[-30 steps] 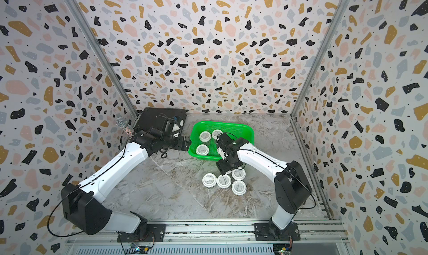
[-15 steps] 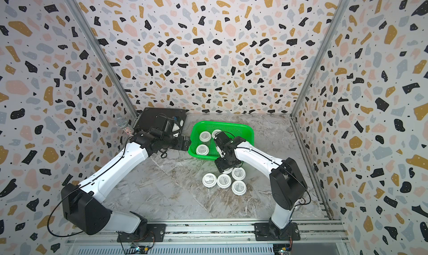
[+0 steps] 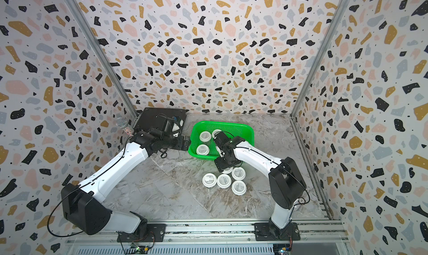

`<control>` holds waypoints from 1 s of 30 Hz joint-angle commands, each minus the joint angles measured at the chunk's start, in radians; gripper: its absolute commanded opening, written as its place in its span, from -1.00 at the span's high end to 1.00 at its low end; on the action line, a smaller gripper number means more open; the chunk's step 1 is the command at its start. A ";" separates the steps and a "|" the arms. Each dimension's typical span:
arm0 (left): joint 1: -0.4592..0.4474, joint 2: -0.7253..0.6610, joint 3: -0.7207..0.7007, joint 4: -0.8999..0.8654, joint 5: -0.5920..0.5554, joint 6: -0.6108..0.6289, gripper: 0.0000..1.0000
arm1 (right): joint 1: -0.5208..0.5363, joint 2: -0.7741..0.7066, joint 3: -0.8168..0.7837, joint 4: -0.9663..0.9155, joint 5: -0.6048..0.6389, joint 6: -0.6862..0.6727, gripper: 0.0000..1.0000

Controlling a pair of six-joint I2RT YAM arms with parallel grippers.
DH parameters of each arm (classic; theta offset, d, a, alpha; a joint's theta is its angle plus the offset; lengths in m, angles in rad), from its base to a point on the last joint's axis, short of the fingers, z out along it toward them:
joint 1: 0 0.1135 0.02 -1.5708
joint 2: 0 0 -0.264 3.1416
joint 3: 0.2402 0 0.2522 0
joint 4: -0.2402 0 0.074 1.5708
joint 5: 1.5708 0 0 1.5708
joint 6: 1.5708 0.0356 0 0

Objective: Put the yogurt in the basket
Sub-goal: Pick up the yogurt from the center of the board.

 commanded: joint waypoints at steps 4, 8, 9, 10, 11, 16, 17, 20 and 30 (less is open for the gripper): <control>0.008 -0.010 -0.009 0.027 -0.006 0.007 -0.92 | 0.006 -0.037 0.008 -0.015 0.041 0.010 -0.62; 0.008 -0.009 -0.010 0.027 -0.008 0.008 -0.93 | 0.006 -0.039 0.004 -0.021 0.041 0.013 -0.61; 0.008 -0.008 -0.010 0.027 -0.008 0.009 -0.93 | 0.006 -0.047 0.002 -0.023 0.040 0.013 -0.61; 0.007 -0.008 -0.011 0.027 -0.008 0.009 -0.93 | 0.006 -0.056 -0.001 -0.020 0.042 0.013 -0.61; 0.008 -0.008 -0.010 0.028 -0.008 0.009 -0.93 | 0.006 -0.065 -0.005 -0.014 0.044 0.013 -0.61; 0.008 -0.008 -0.010 0.029 -0.008 0.009 -0.93 | 0.006 -0.049 -0.007 -0.004 0.020 0.010 -0.61; 0.009 -0.008 -0.010 0.028 -0.009 0.010 -0.93 | 0.006 -0.041 -0.007 -0.004 0.016 0.012 -0.61; 0.009 -0.013 -0.013 0.028 -0.014 0.010 -0.93 | 0.006 -0.029 -0.008 0.000 0.014 0.016 -0.60; 0.008 -0.012 -0.014 0.027 -0.016 0.013 -0.93 | 0.006 -0.006 -0.011 0.005 0.030 0.020 -0.57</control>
